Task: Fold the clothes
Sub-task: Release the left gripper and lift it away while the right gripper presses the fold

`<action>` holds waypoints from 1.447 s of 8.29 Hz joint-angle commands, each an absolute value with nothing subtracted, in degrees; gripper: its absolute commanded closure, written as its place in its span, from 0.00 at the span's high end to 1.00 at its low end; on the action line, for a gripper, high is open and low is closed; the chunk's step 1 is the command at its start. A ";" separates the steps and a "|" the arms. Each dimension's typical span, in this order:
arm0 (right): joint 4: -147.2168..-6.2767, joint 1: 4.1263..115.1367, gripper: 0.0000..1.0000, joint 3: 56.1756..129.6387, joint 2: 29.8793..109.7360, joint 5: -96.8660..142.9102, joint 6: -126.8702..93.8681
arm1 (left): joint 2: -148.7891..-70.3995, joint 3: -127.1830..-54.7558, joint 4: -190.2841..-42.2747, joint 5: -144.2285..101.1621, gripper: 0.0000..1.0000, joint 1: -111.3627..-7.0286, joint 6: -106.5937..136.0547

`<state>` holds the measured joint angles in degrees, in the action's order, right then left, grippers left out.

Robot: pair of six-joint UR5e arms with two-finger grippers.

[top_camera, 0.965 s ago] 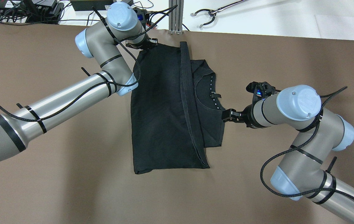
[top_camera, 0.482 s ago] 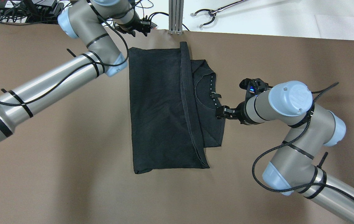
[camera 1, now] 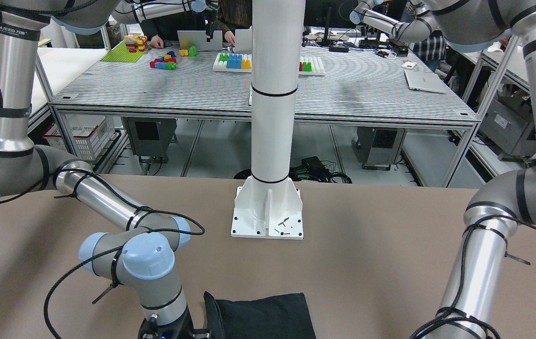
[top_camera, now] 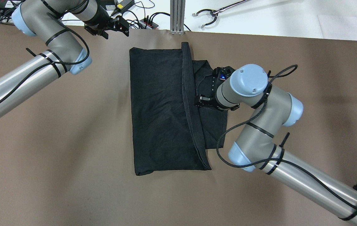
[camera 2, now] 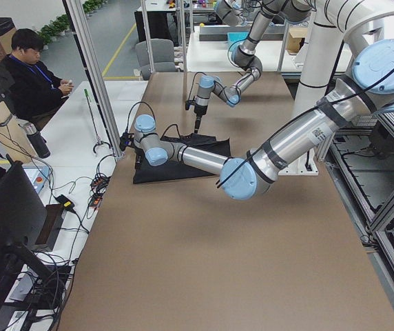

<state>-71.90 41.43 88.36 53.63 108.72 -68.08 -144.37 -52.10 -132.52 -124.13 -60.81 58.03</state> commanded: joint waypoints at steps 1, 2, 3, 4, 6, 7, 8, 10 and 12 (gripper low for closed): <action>-80.36 39.65 0.94 77.98 41.96 104.61 -66.97 | -141.68 -54.76 -132.54 -123.58 0.95 -60.65 58.01; -84.25 38.16 0.94 77.96 40.53 102.15 -66.10 | -141.51 -54.76 -132.54 -123.57 0.95 -60.64 58.01; -85.24 36.32 0.94 77.52 40.34 99.34 -65.14 | -141.07 -54.76 -132.63 -123.66 0.95 -60.21 58.01; -85.34 35.17 0.94 76.56 40.34 96.27 -63.73 | -141.06 -54.76 -132.63 -123.66 0.95 -59.94 57.92; -86.21 34.63 0.94 75.59 41.22 93.87 -58.65 | -140.72 -54.76 -132.71 -123.66 0.95 -59.85 57.92; -87.53 34.63 0.94 75.59 41.31 93.52 -57.14 | -140.54 -54.76 -132.71 -123.66 0.95 -59.85 57.92; -87.63 34.63 0.94 75.59 41.40 92.91 -56.00 | -140.54 -54.76 -132.71 -123.66 0.95 -59.85 57.83; -87.45 34.98 0.94 76.29 43.23 92.90 -52.14 | -140.54 -54.76 -132.71 -123.66 0.95 -59.77 57.83; -86.58 37.69 0.94 76.81 46.39 93.08 -47.30 | -140.71 -54.76 -132.71 -123.57 0.95 -59.15 57.83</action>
<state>-87.27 35.52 76.24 43.47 93.00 -51.47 -140.62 -54.76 -132.71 -123.62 -59.58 57.84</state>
